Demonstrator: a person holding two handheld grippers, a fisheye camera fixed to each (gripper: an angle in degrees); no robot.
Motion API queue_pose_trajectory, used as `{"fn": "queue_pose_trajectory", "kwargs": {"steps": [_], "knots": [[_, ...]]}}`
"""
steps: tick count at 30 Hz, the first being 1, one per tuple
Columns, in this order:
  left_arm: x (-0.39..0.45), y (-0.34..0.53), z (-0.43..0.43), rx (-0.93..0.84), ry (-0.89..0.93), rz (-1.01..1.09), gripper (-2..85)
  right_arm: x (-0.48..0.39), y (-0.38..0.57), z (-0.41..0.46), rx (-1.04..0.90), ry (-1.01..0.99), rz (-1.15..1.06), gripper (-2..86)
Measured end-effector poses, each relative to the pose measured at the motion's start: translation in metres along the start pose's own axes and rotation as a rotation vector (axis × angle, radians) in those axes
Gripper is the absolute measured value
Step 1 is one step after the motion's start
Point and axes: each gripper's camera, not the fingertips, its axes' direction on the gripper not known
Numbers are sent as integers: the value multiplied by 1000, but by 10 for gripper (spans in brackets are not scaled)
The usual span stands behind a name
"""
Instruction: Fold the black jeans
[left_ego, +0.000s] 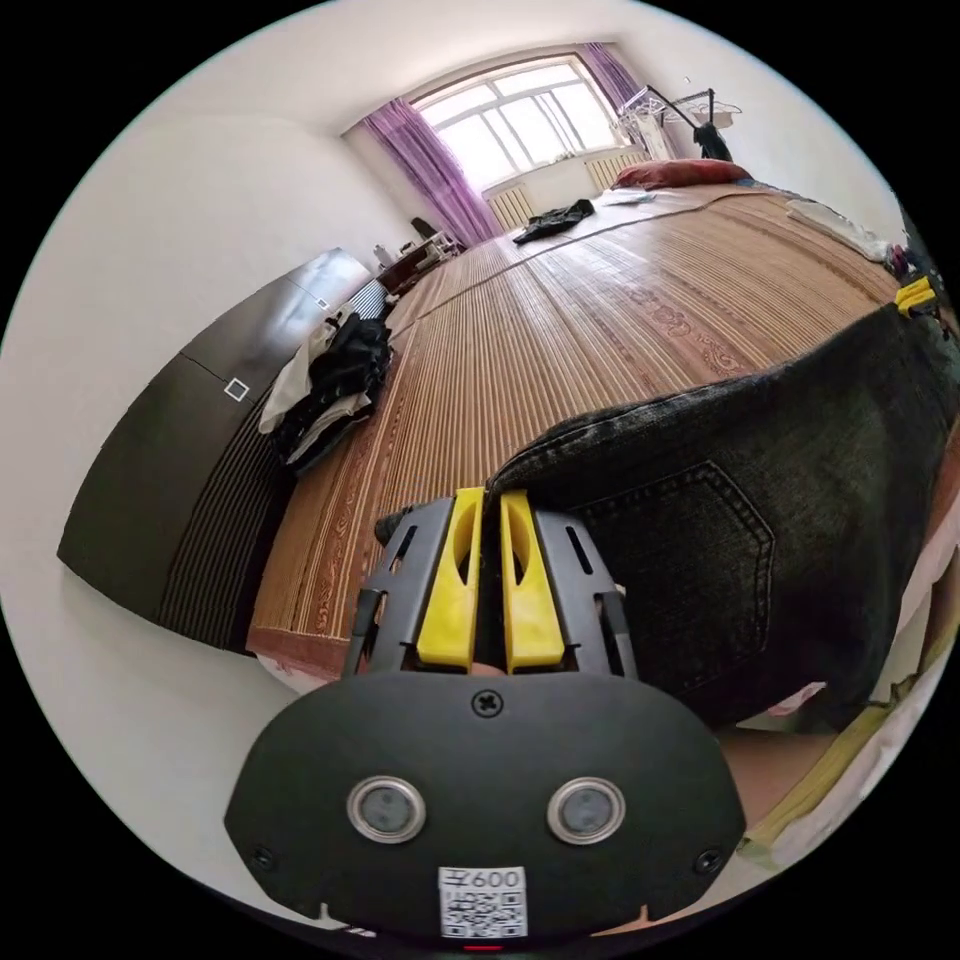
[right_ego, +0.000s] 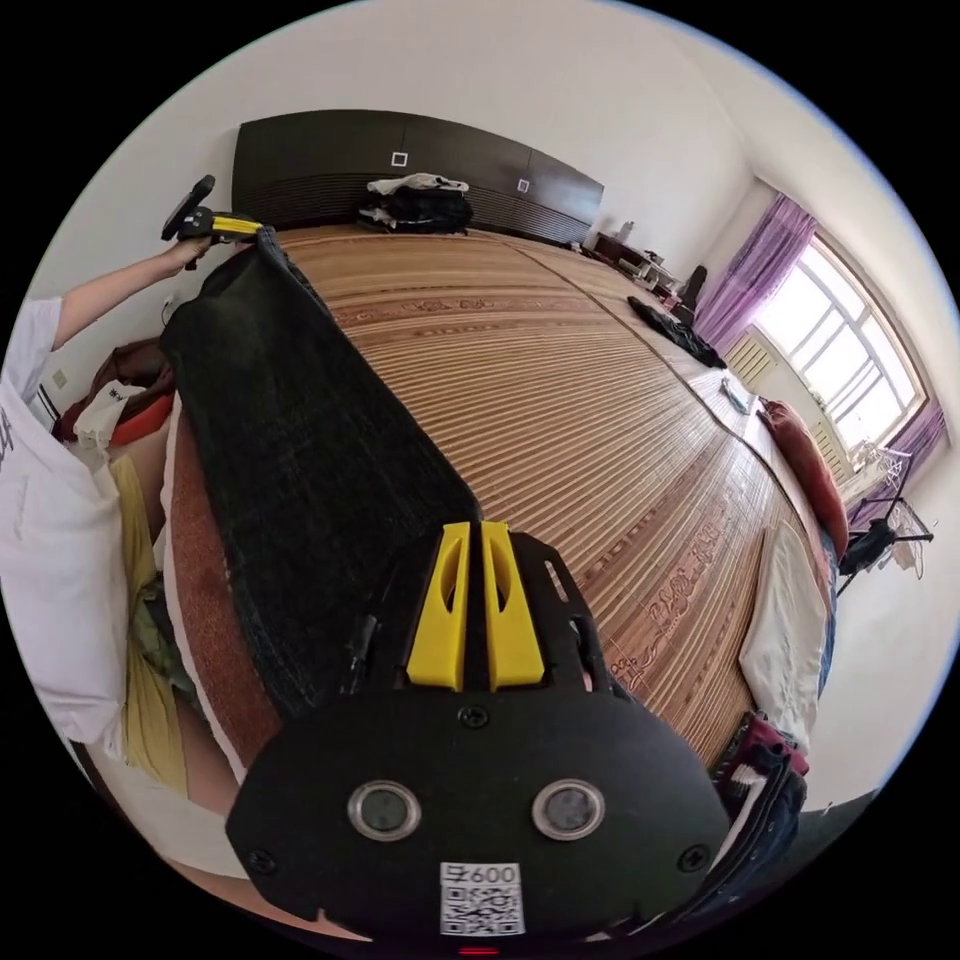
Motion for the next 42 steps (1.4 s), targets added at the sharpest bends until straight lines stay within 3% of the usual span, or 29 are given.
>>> {"fn": "queue_pose_trajectory", "kwargs": {"steps": [2,7,15,24,29,34,37,42], "knots": [[3,-7,19,-58,30,10,22,-7,-6,24,-49,31,22,-9],[-15,-2,35,-66,87,-154,20,-18,-6,20,84,113,97,-8],[-52,20,36,-22,180,-294,15,-21,-25,29,96,96,117,-8],[-65,6,24,-73,95,-169,13,-20,-64,41,13,144,201,-8],[-127,-8,20,-146,256,-190,9,19,-18,-15,141,174,395,-8],[-188,-35,5,-193,364,-192,7,84,84,-29,-63,335,683,-8],[-232,-37,2,-192,504,-329,8,112,144,-52,83,200,923,-8],[-290,-13,7,-179,699,-491,13,113,154,-50,75,226,896,-9]]}}
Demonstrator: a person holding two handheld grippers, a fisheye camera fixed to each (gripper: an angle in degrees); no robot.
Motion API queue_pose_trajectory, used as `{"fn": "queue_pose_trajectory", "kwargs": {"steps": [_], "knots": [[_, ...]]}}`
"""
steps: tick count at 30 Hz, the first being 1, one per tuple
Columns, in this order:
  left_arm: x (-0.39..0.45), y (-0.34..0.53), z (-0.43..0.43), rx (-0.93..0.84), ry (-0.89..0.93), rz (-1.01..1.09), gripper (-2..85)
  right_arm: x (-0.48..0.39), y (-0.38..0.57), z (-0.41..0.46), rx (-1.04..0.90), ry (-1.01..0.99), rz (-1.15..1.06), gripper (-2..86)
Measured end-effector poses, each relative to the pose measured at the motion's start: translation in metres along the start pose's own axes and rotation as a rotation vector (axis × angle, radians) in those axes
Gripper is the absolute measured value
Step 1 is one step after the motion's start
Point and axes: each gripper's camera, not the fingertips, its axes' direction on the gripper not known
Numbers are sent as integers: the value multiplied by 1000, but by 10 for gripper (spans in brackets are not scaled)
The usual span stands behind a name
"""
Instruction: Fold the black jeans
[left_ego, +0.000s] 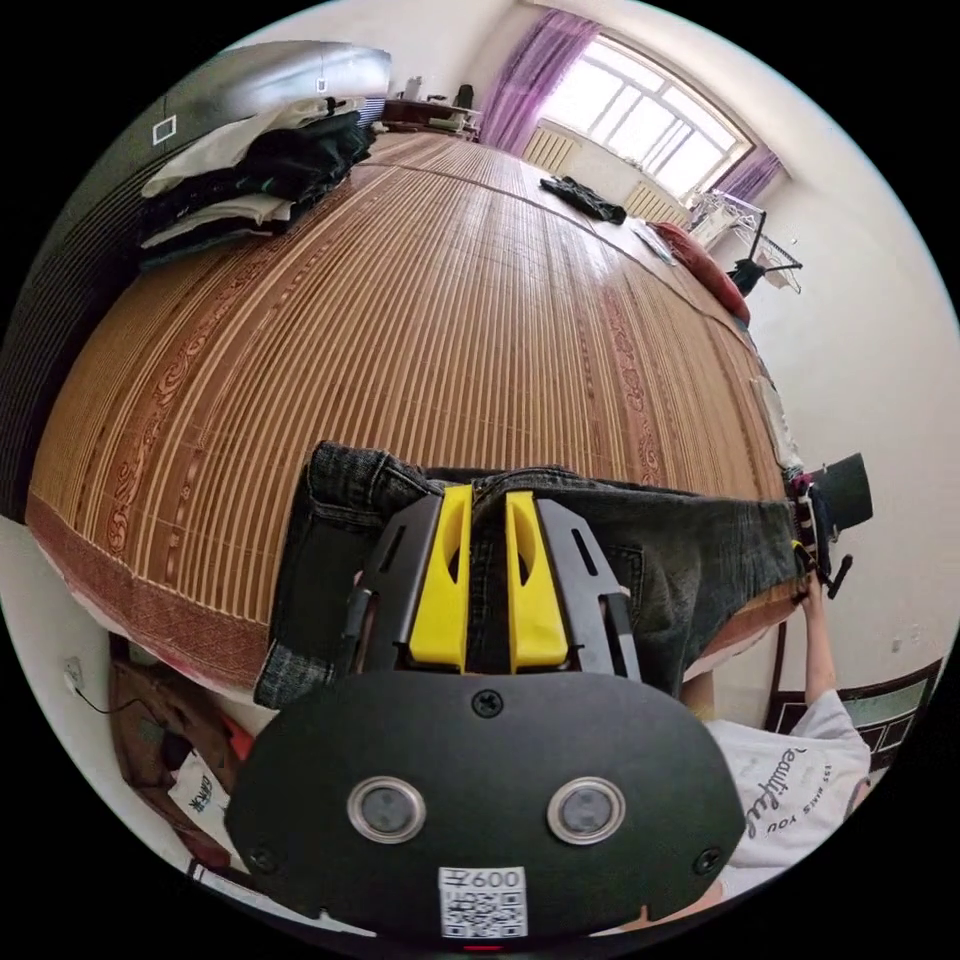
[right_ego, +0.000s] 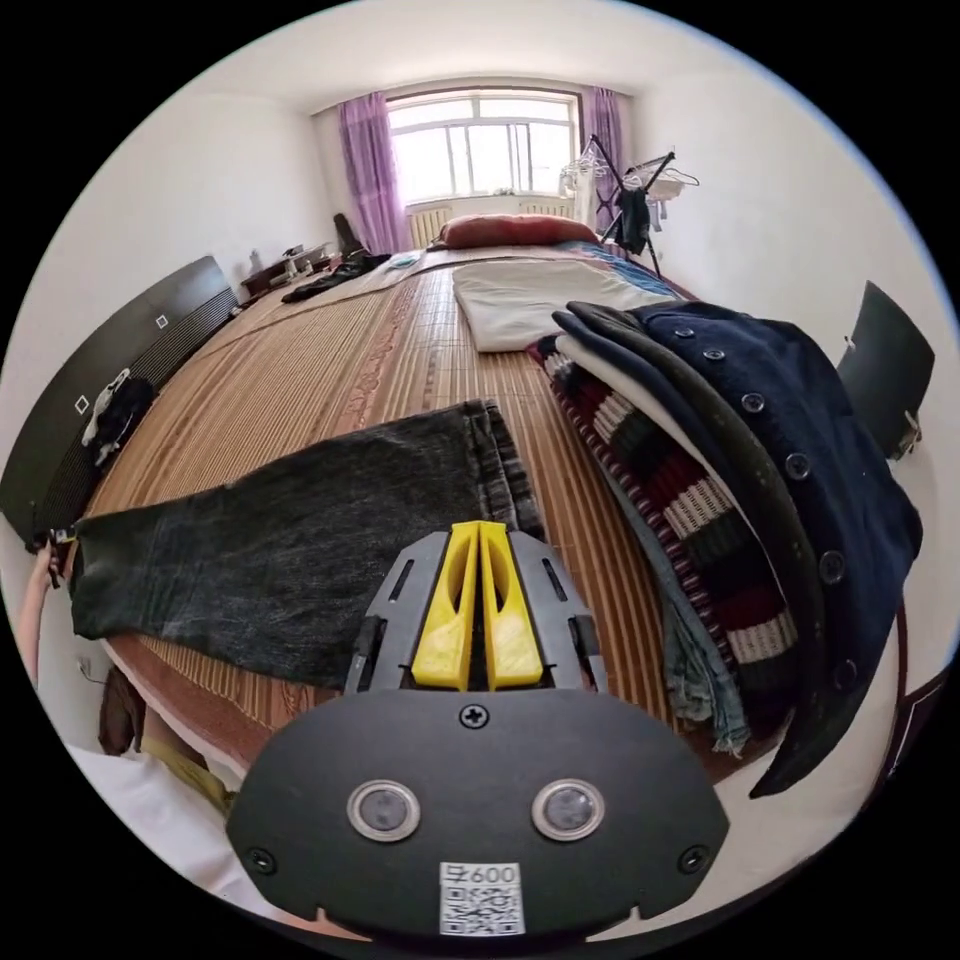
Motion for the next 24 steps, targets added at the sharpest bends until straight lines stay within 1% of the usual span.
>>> {"fn": "queue_pose_trajectory", "kwargs": {"steps": [4,6,8,9,10,11,12,13,14,15,16,17,18,19,21,23,24], "knots": [[-26,-2,-34,35,116,-35,19,-43,-4,16,-24,142,-155,-9],[-34,-10,-51,41,165,-29,25,-47,-3,21,-14,152,-144,-9],[-35,-18,-60,9,148,-23,30,-46,-2,24,-4,137,-119,-8],[-35,-21,-68,8,93,-32,35,-45,-3,26,-4,126,-106,-8],[-37,-21,-76,28,58,-49,34,-44,-5,28,-7,120,-100,-8],[-44,-18,-95,87,-20,-116,32,-44,-6,29,-10,117,-97,-8],[-48,-15,-104,109,-44,-142,30,-44,-8,32,-11,111,-88,-8],[-55,-11,-116,137,-54,-161,28,-44,-8,34,-8,106,-78,-8],[-60,-8,-120,139,-8,-138,26,-44,-7,35,-4,103,-75,-8],[-64,-6,-114,106,77,-109,24,-44,-6,38,4,100,-70,-8],[-67,-5,-108,78,122,-97,23,-45,-6,41,7,102,-68,-8],[-69,-3,-92,18,191,-66,20,-46,-6,42,7,104,-68,-8],[-69,3,-74,-19,196,-47,16,-48,-7,45,4,112,-70,-8],[-69,6,-67,-30,177,-47,15,-52,-8,48,0,124,-71,-8],[-76,20,-34,-87,-4,-115,12,-58,-9,53,-7,147,-80,-8],[-79,31,-19,-81,-34,-108,13,-63,-9,58,-11,164,-86,-8],[-86,37,-28,-33,3,-150,15,-64,-9,60,-11,169,-86,-8]]}}
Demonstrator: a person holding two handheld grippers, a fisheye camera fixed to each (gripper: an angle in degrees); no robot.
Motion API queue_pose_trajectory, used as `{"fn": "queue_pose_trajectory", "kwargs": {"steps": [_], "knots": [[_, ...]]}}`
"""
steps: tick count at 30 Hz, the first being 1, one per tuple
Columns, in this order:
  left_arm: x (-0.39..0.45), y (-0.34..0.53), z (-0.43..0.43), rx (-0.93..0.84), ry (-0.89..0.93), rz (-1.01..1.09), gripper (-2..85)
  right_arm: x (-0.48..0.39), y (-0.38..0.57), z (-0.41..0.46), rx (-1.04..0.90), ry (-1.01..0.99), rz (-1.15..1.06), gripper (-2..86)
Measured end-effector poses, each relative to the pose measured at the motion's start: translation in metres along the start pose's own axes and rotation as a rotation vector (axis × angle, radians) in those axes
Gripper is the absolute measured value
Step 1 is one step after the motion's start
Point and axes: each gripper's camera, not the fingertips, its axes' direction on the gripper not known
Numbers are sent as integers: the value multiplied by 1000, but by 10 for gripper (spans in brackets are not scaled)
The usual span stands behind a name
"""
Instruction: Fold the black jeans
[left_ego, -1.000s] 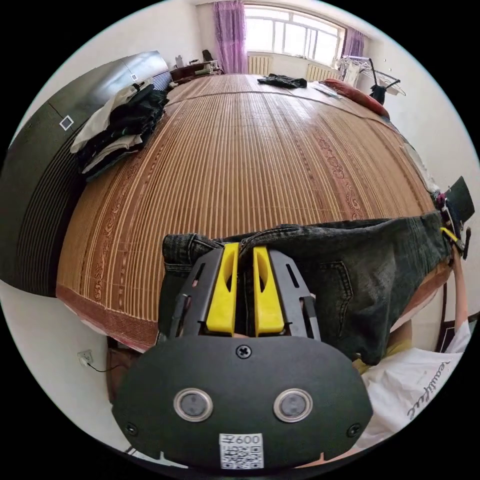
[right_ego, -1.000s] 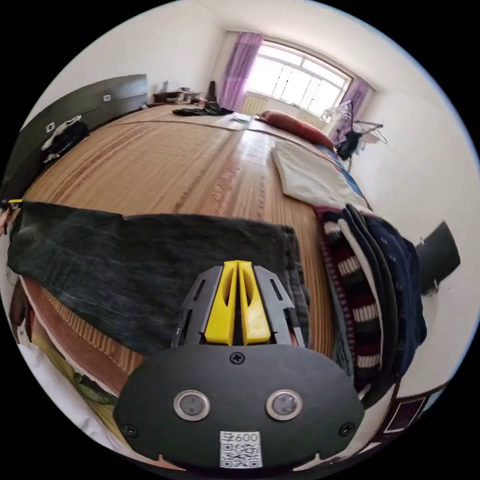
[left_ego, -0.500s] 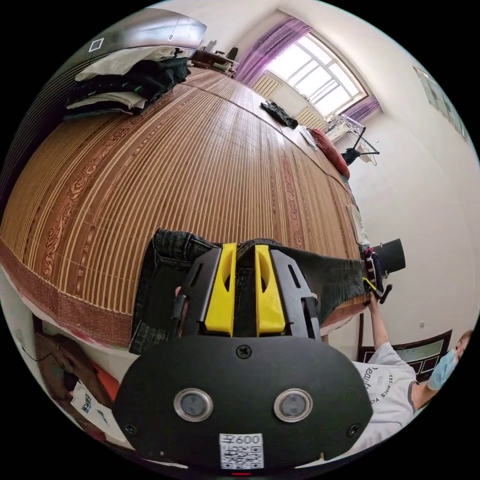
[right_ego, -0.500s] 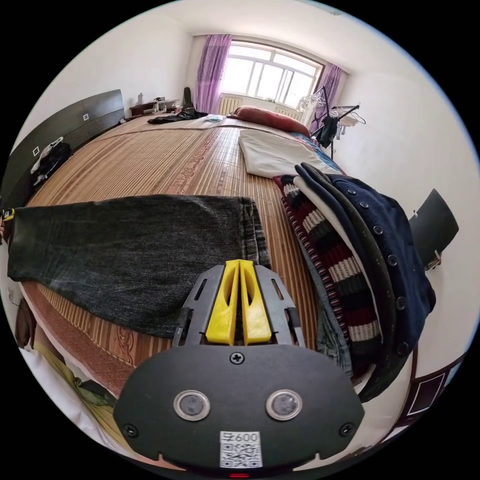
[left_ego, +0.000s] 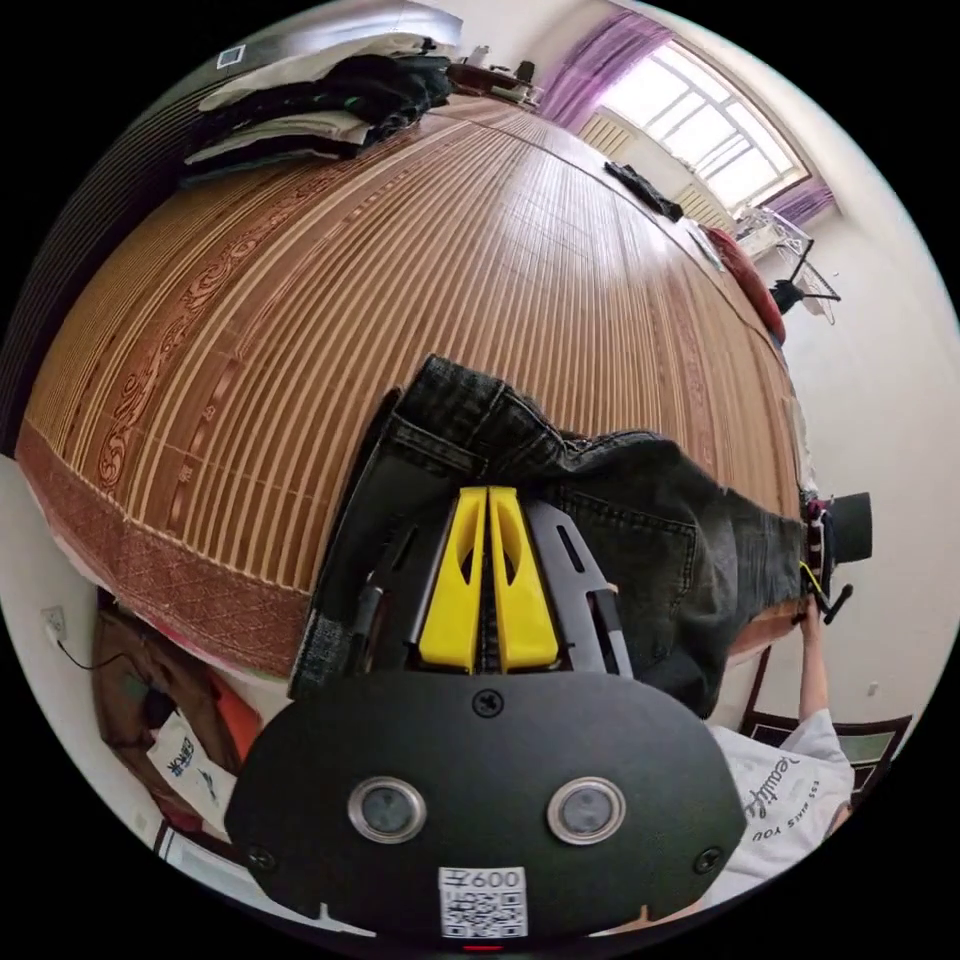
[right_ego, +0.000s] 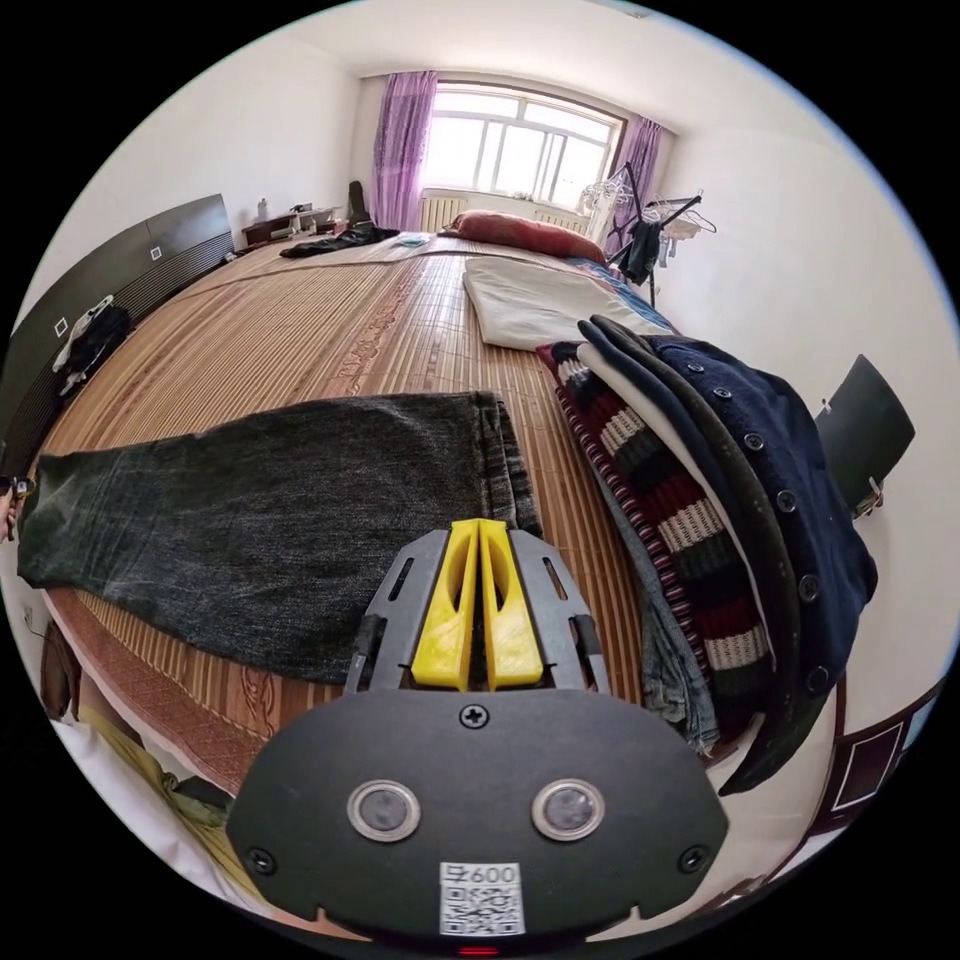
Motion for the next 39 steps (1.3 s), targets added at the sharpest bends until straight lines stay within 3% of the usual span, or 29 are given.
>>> {"fn": "queue_pose_trajectory", "kwargs": {"steps": [1,3,5,6,7,11,17,22,27,28,33,37,39], "knots": [[-3,4,-8,59,26,-7,17,0,1,2,3,-3,6,-8],[-11,40,-58,430,147,58,27,0,3,6,11,-9,22,-8],[-24,69,-82,631,66,-94,61,-3,5,10,18,1,18,-8],[-29,73,-84,649,51,-144,74,-9,5,13,18,20,7,-8],[-38,69,-82,620,69,-146,99,-15,6,16,18,46,-9,-8],[-49,20,-24,174,137,-109,146,-34,9,25,18,126,-55,-8],[4,19,-12,116,-76,52,95,-38,13,36,19,155,-59,-8],[49,51,-63,233,-175,143,45,-27,18,41,25,126,-43,-8],[157,148,-153,607,-442,282,36,-27,26,50,23,159,-108,-8],[155,147,-157,602,-437,271,37,-25,27,52,21,164,-110,-8],[46,85,-131,434,26,-35,47,-15,30,52,21,176,-115,-9],[30,60,-76,330,64,-76,99,-5,33,51,17,198,-123,-8],[48,69,-83,449,10,-68,108,0,34,51,16,208,-129,-8]]}}
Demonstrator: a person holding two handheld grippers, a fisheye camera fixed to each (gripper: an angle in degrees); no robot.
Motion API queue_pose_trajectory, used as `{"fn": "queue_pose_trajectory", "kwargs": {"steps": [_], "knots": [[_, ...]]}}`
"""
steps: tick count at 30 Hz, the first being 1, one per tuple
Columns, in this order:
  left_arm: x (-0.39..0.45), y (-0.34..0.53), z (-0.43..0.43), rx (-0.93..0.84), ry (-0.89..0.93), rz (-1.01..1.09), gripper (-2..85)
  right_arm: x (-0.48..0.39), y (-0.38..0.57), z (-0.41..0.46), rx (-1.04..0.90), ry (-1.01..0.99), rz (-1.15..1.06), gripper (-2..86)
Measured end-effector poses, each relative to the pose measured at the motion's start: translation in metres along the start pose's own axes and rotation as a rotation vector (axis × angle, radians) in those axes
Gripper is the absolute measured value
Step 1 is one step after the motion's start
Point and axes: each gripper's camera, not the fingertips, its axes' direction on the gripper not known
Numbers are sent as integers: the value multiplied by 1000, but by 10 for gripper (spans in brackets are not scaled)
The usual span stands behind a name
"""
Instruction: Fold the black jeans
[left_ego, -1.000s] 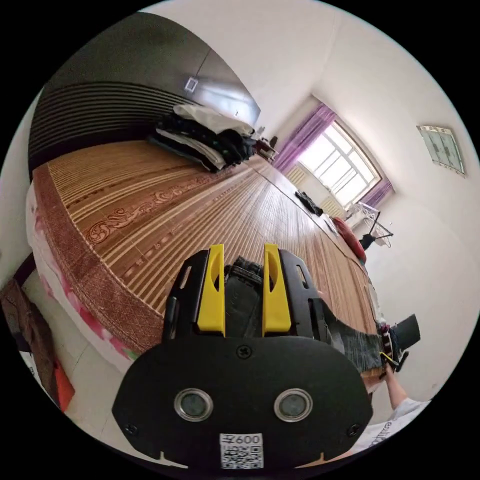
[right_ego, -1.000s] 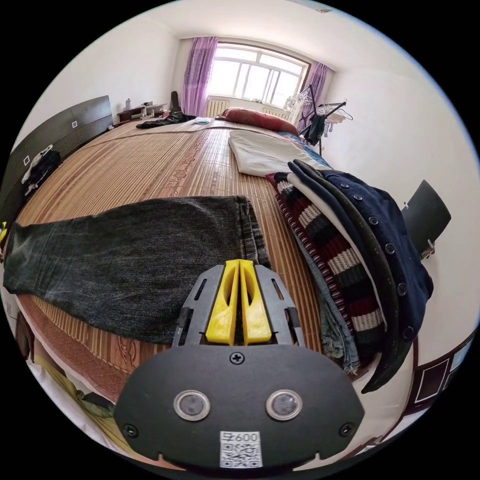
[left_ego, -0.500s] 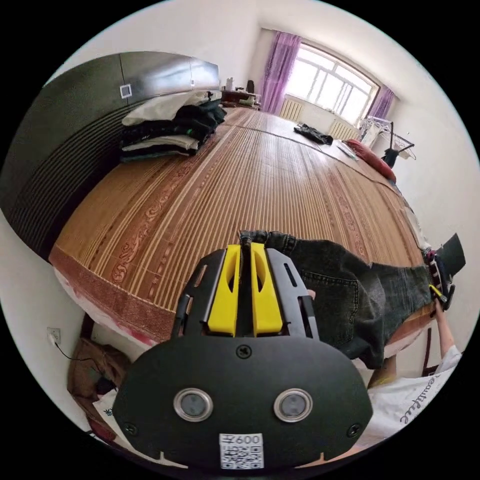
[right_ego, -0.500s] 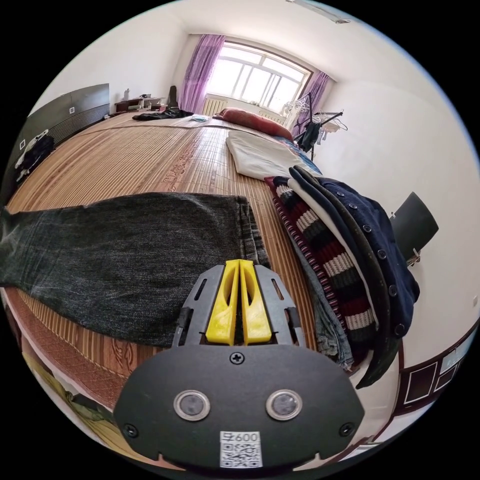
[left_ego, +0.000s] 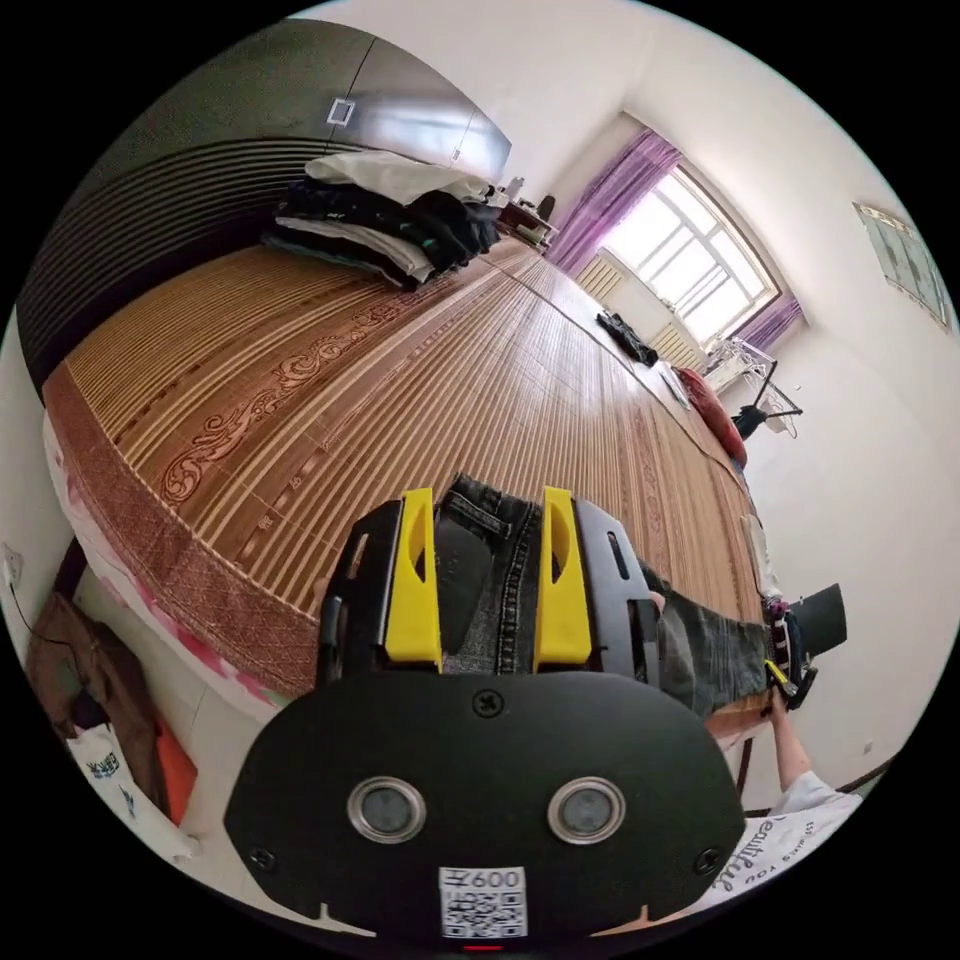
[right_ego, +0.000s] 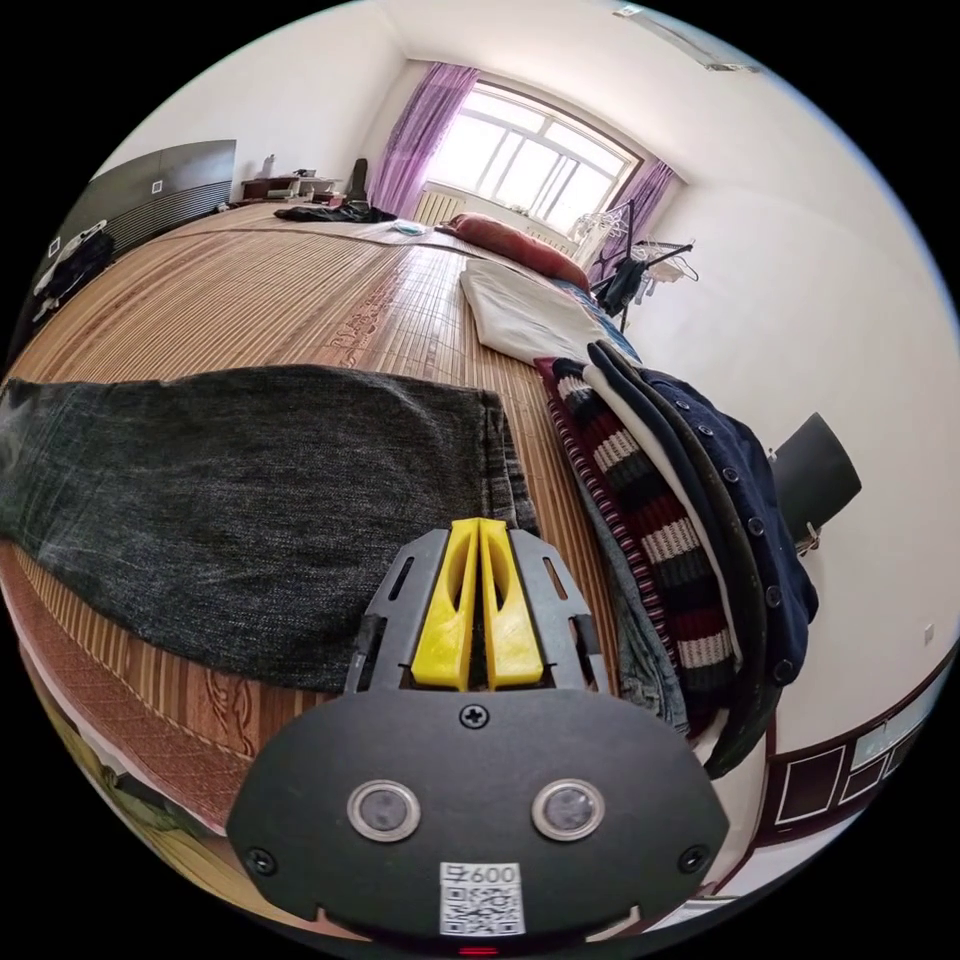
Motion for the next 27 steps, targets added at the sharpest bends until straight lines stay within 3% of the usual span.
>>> {"fn": "queue_pose_trajectory", "kwargs": {"steps": [2,4,6,8,12,15,16,18,21,23,24,27], "knots": [[27,8,-15,110,-34,41,87,8,4,0,9,-1,5,-8],[64,10,-9,95,-25,184,31,22,8,0,14,-9,13,-8],[101,2,49,-231,-63,372,16,34,8,-1,5,-20,14,-8],[96,15,117,-523,-323,427,11,46,5,-1,-21,-14,-11,-8],[72,14,112,-380,-191,289,5,61,-1,1,-88,105,-89,-8],[53,16,109,-302,-88,229,3,92,-20,-14,-131,190,174,-8],[52,17,109,-288,-82,224,3,85,-25,-49,41,161,236,-8],[64,19,114,-249,-141,290,2,45,-40,-100,308,-103,175,-7],[106,12,128,-295,-324,458,2,-79,-108,-144,258,-697,-142,-2],[141,-7,139,-482,-427,593,2,-164,-136,-179,231,-957,-322,9],[161,-22,138,-533,-427,616,2,-216,-152,-202,218,-1081,-409,13],[176,-45,121,-320,-151,555,2,-322,-186,-244,165,-1305,-475,21]]}}
